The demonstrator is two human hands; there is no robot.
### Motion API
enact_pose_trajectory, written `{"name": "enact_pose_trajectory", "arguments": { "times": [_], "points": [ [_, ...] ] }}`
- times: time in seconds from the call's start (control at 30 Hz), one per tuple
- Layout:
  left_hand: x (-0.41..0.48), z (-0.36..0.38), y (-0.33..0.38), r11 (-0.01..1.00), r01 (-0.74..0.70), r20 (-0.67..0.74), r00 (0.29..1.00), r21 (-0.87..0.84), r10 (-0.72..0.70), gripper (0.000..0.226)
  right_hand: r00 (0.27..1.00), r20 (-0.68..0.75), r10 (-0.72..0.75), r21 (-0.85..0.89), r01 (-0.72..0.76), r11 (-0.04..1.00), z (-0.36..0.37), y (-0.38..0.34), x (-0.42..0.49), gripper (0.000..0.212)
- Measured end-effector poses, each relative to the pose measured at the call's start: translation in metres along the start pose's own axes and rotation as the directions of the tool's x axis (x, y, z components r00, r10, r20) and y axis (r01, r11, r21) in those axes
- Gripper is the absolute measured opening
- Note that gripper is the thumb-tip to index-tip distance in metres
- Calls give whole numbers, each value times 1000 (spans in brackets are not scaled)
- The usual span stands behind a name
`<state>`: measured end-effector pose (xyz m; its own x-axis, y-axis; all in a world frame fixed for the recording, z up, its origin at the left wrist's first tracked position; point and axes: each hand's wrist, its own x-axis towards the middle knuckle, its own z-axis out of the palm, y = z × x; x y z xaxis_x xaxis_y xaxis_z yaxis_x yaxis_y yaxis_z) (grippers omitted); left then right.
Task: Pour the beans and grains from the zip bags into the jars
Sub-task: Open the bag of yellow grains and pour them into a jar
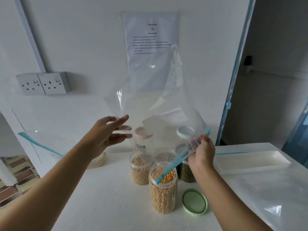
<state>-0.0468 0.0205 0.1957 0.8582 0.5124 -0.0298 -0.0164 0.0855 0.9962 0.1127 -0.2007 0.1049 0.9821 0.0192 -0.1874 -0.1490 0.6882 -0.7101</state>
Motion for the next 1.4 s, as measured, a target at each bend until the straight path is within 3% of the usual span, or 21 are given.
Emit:
{"name": "enact_pose_trajectory", "arguments": {
  "times": [0.13,0.23,0.43,0.6,0.73,1.07,1.4],
  "points": [
    [-11,-3,-44,930,14,64,998,-367,11,51,1000,9,15,15,-15,1000,4,5,1,33],
    [-25,4,-79,902,20,119,992,-432,35,63,1000,28,-6,29,5,1000,8,7,4,34],
    [-44,29,-102,992,-128,109,986,4,127,60,999,38,-9,20,9,1000,8,15,10,35],
    [-37,37,-87,914,-266,106,964,307,245,60,999,-2,44,-20,-44,999,-2,19,17,34],
    [-30,43,-75,821,-364,122,930,439,347,61,996,-30,90,47,-88,995,-10,22,17,37],
    [-28,51,-68,705,-532,203,842,469,500,63,986,-17,167,221,-159,962,-13,23,18,30],
    [-27,49,-68,759,-502,207,864,415,459,54,990,14,143,236,-143,961,-16,24,15,30]
  ]
}}
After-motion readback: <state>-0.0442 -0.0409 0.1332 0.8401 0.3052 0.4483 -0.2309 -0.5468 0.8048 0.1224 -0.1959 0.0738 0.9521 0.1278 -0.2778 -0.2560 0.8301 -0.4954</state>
